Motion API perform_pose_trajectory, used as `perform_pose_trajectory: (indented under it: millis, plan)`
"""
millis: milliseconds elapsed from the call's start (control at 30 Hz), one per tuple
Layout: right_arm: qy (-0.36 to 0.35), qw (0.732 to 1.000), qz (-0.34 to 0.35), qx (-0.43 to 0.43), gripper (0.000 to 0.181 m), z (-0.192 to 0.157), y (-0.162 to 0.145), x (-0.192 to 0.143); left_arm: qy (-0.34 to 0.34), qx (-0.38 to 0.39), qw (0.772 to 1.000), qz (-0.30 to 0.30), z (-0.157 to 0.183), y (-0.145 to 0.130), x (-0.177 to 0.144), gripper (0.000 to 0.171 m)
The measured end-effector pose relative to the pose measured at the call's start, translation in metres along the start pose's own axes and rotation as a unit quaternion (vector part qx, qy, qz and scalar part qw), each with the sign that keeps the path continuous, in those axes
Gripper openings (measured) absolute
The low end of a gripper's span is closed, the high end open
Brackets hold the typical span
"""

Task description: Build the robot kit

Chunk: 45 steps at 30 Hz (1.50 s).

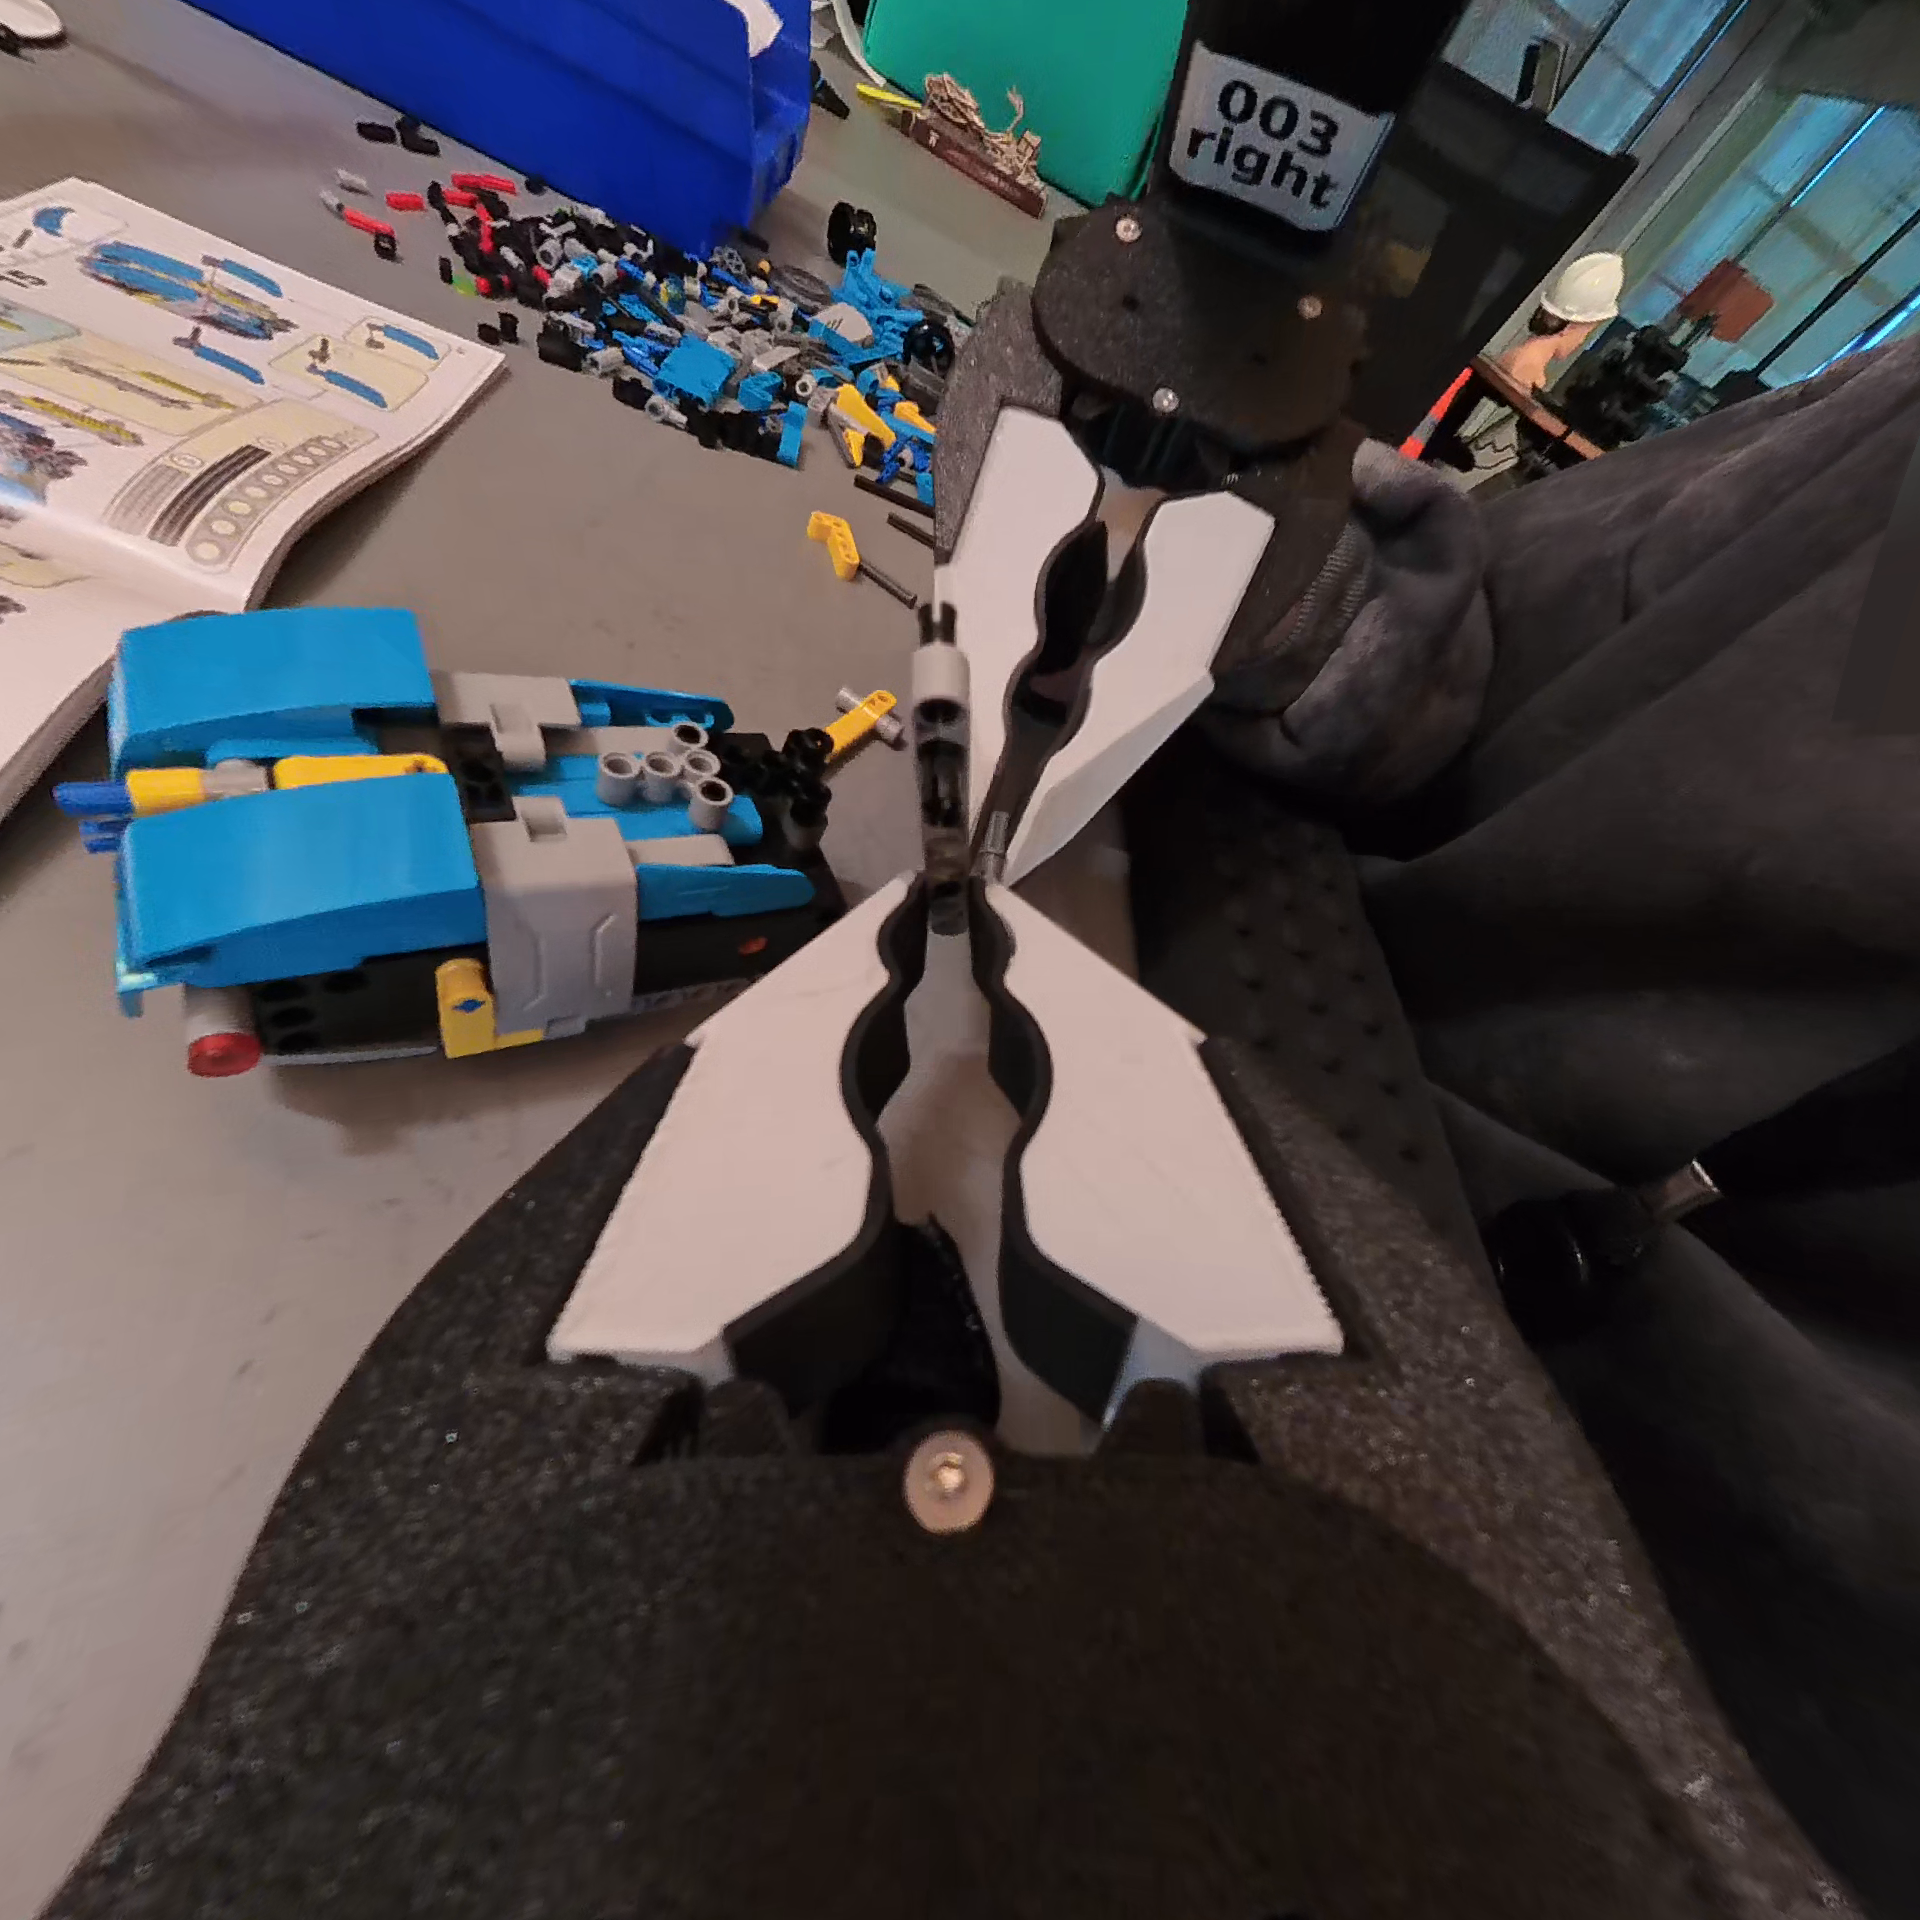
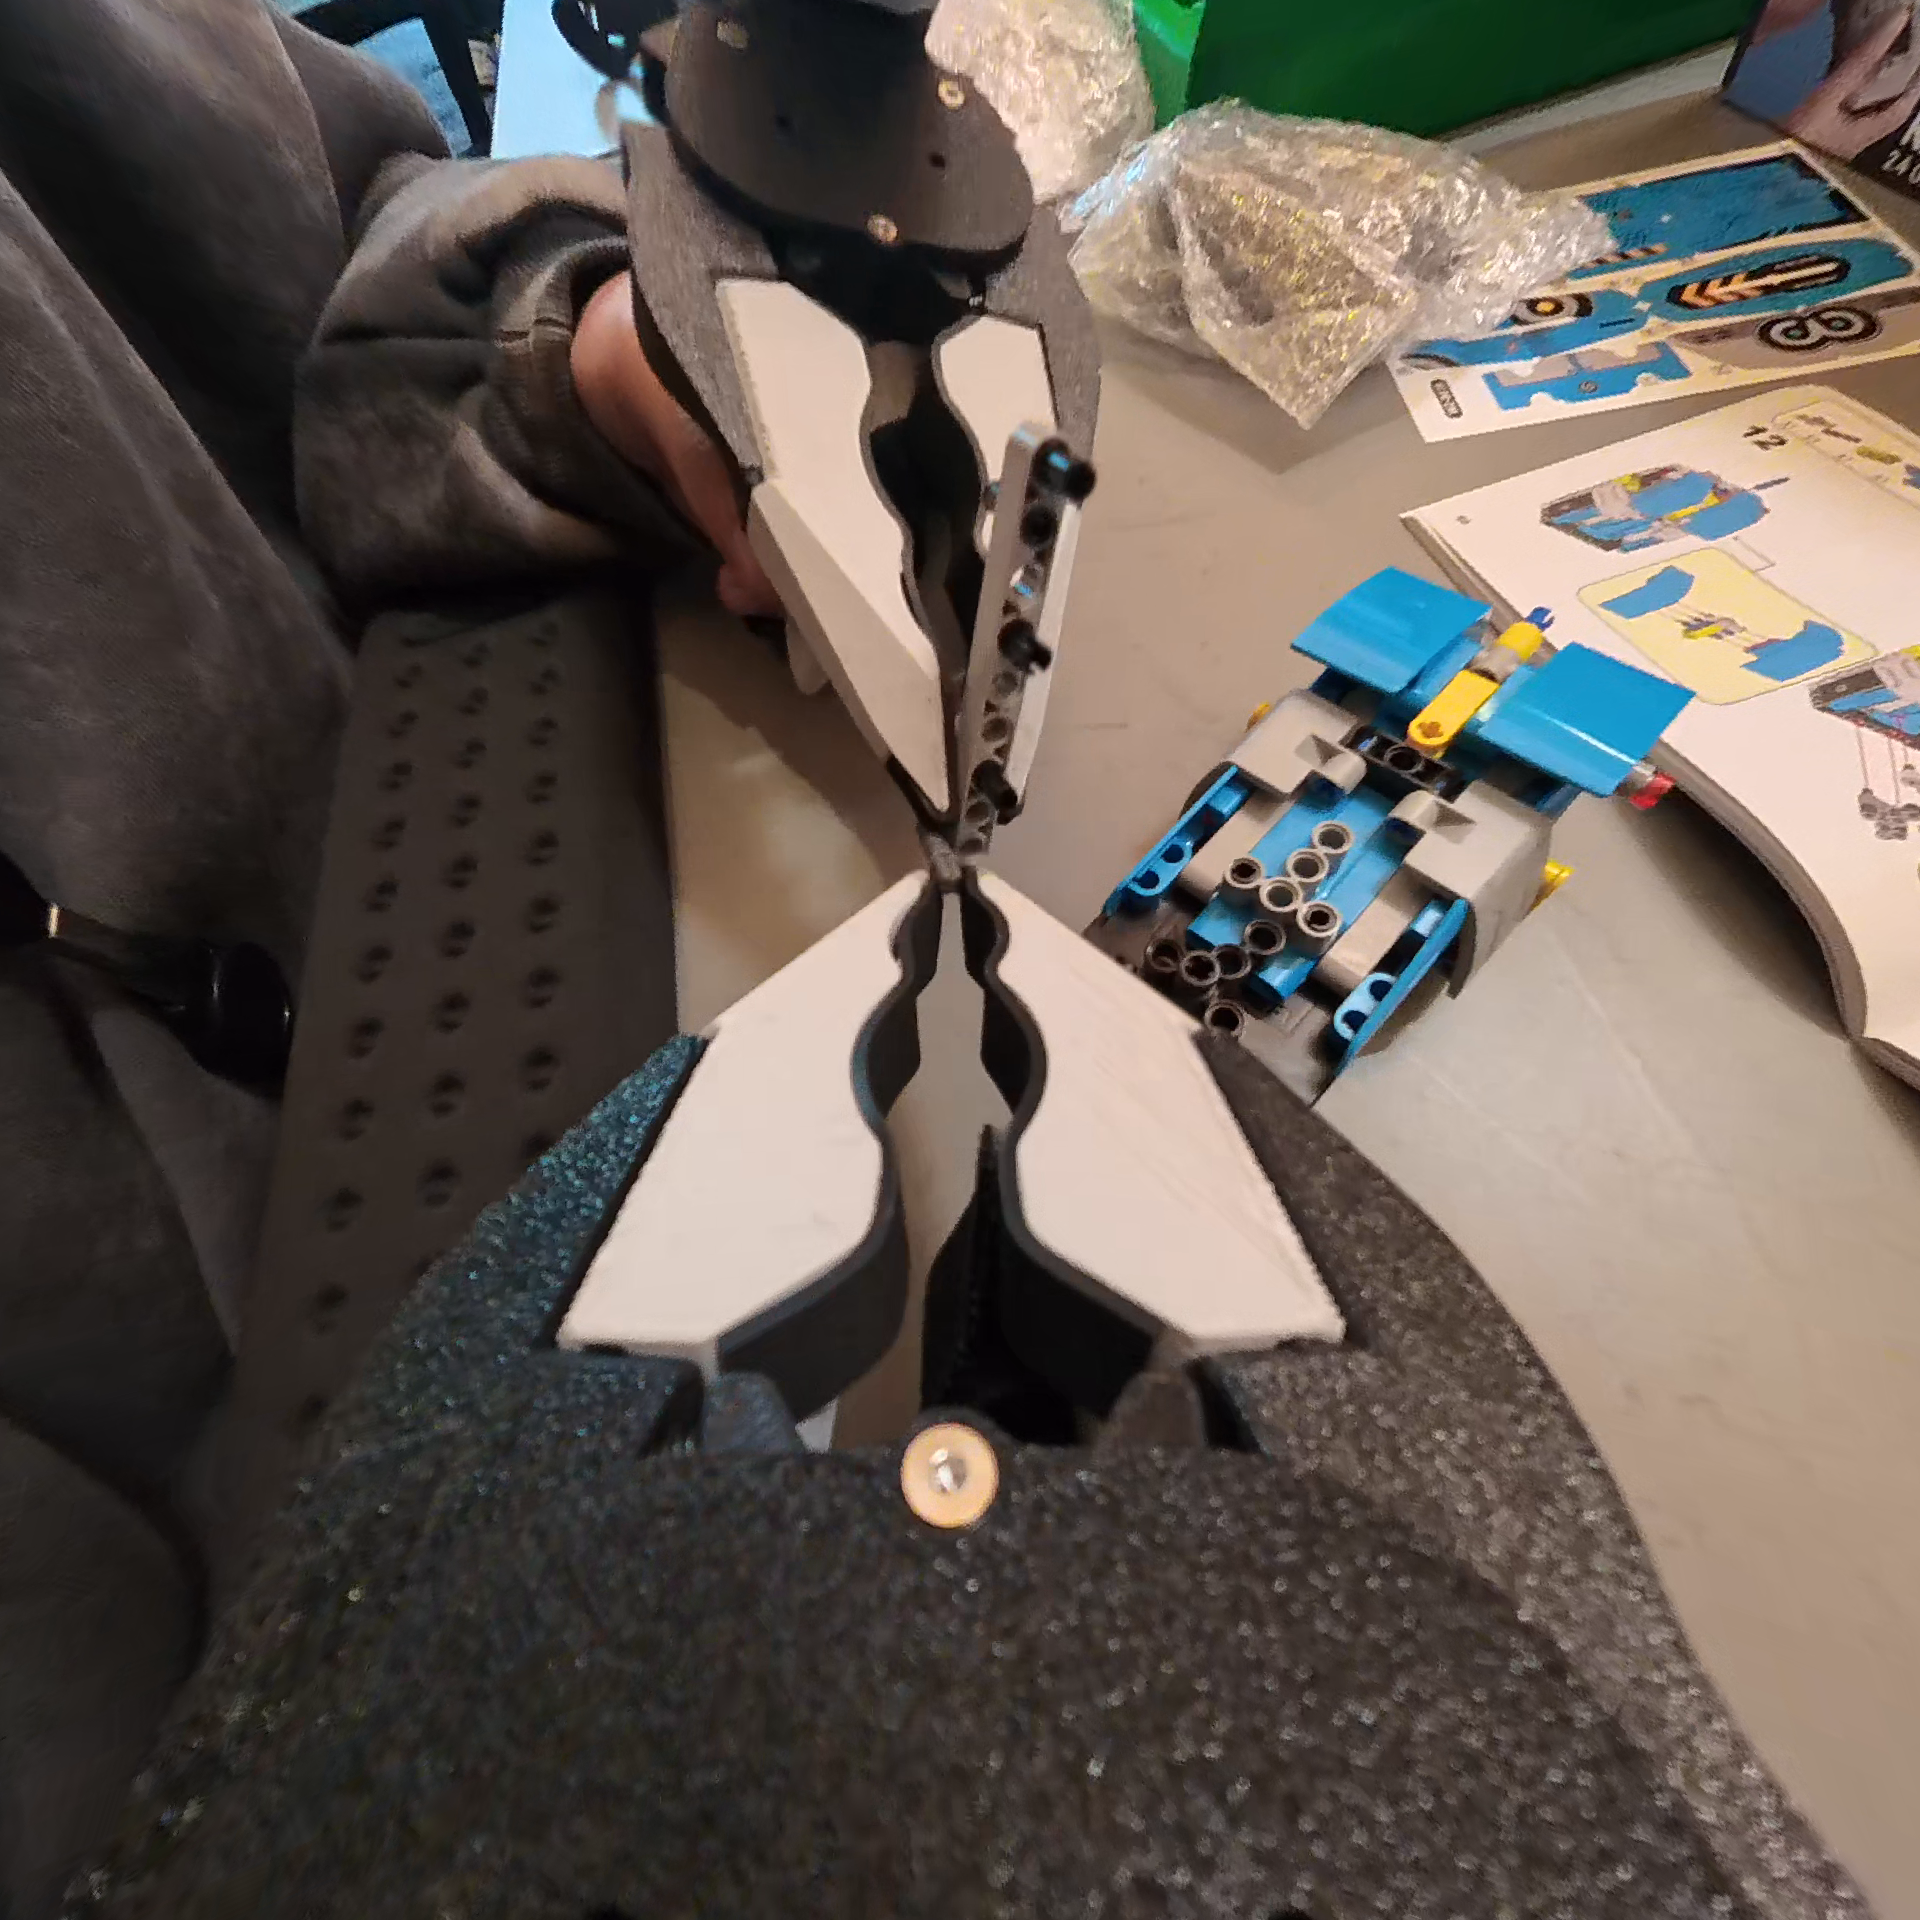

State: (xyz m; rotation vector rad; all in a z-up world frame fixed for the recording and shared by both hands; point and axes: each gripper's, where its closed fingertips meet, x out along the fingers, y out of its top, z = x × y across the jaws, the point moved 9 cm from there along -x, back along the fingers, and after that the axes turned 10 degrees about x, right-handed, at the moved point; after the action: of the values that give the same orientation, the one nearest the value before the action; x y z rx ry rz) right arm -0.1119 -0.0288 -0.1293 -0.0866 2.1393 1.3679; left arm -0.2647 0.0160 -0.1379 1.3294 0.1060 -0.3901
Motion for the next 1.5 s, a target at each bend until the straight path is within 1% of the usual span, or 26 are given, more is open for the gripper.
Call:
perform_pose_trajectory:
  millis: [167, 300, 367, 500, 633, 700, 800, 867, 1000, 1067, 1133, 1167, 1200, 1300, 1400, 1500]
  plan:
    - [0.007, 0.999, 0.029, 0.011, 0.000, 0.001, 0.004, -0.006, 0.011, 0.004, 1.000, 0.007, 0.000, 0.002, 0.001, 0.007]
    - [-0.004, 1.000, 0.014, 0.014, 0.000, 0.004, 0.000, -0.005, 0.014, -0.001, 1.000, 0.005, -0.001, 0.001, 0.001, 0.007]
    - [0.001, 1.000, 0.014, 0.022, 0.000, 0.005, -0.001, -0.004, 0.001, -0.008, 1.000, 0.006, 0.001, 0.001, 0.003, 0.007]
    - [0.014, 0.999, -0.002, 0.033, 0.000, 0.006, -0.004, 0.000, 0.011, 0.004, 1.000, -0.013, 0.004, -0.001, 0.007, 0.007]
    - [0.029, 0.999, -0.019, 0.041, 0.005, 0.004, -0.006, 0.004, 0.006, -0.010, 0.999, -0.029, 0.003, -0.004, 0.010, 0.007]
    - [0.013, 0.999, -0.030, 0.026, 0.003, 0.004, -0.008, 0.006, 0.006, -0.016, 0.999, -0.037, 0.002, -0.005, 0.012, 0.007]
    - [0.019, 0.999, -0.023, 0.020, 0.008, 0.002, -0.006, 0.005, 0.007, -0.016, 0.999, -0.028, 0.002, -0.004, 0.010, 0.007]
    - [0.023, 0.999, -0.024, 0.025, 0.009, 0.003, -0.007, 0.004, 0.006, -0.015, 0.999, -0.033, 0.001, -0.005, 0.008, 0.007]
    - [0.010, 0.997, -0.067, 0.021, 0.010, 0.009, -0.020, -0.002, 0.016, -0.005, 0.999, -0.044, -0.005, -0.007, -0.002, 0.007]
    - [-0.005, 0.996, -0.081, 0.023, 0.012, 0.011, -0.024, -0.003, 0.033, -0.004, 0.999, -0.036, -0.011, -0.006, -0.010, 0.007]
    - [-0.015, 0.996, -0.090, 0.010, 0.016, 0.010, -0.024, 0.002, 0.028, -0.019, 0.999, -0.031, -0.014, -0.006, -0.013, 0.007]
    - [-0.027, 0.995, -0.096, -0.001, 0.018, 0.009, -0.024, 0.006, 0.024, -0.024, 0.999, -0.035, -0.015, -0.007, -0.013, 0.007]
    - [-0.024, 0.995, -0.101, -0.010, 0.019, 0.006, -0.024, 0.009, 0.020, -0.026, 0.999, -0.042, -0.015, -0.009, -0.011, 0.007]
    - [-0.034, 0.993, -0.114, -0.015, 0.019, 0.005, -0.024, 0.016, 0.016, -0.015, 0.998, -0.061, -0.011, -0.011, -0.007, 0.007]
    - [-0.063, 0.992, -0.107, -0.036, 0.018, 0.005, -0.021, 0.016, 0.015, -0.010, 0.998, -0.065, -0.009, -0.011, -0.006, 0.007]
    - [-0.085, 0.989, -0.118, -0.030, 0.019, 0.008, -0.023, 0.018, 0.017, -0.017, 0.998, -0.059, -0.010, -0.011, -0.007, 0.007]
